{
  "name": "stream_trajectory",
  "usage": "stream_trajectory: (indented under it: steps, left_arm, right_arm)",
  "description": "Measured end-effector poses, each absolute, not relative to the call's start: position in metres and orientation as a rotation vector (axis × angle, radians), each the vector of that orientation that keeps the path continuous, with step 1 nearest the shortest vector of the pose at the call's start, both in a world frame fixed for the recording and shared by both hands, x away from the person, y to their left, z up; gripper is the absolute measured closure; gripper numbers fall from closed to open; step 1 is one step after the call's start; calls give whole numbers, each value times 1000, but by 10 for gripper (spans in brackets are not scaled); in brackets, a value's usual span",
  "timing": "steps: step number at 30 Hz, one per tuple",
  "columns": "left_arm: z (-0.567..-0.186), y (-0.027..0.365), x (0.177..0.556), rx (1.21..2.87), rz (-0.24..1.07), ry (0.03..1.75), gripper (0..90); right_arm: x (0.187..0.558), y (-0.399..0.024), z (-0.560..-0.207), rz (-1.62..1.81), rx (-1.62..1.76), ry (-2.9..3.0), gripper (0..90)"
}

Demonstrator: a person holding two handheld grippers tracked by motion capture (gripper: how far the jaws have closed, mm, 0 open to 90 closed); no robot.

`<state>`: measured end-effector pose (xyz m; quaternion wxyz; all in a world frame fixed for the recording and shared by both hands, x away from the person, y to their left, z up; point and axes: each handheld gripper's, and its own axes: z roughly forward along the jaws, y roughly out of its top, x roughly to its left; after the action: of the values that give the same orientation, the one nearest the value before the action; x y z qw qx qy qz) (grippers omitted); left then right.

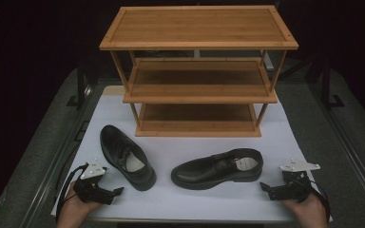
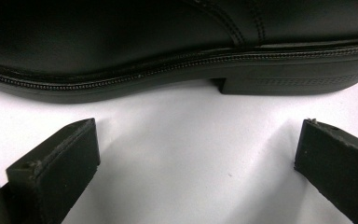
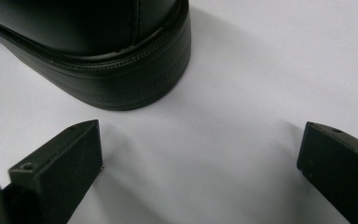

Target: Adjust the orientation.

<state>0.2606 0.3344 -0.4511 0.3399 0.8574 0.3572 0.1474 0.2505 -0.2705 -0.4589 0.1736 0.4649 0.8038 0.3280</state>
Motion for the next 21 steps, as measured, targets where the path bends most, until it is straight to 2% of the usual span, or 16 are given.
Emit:
stream_trajectory:
  steps: [18,20,21]
  left_arm:
    - [-445,338,256,2194,361,948,0]
    - [-439,342,254,2178,378,952,81]
    - [-439,342,254,2178,378,952,89]
  right_arm:
    - [250,-271,-459,930,1315,2278,0]
    - [250,-271,-459,931,1317,2278,0]
    - [250,-271,-459,931,1317,2278,0]
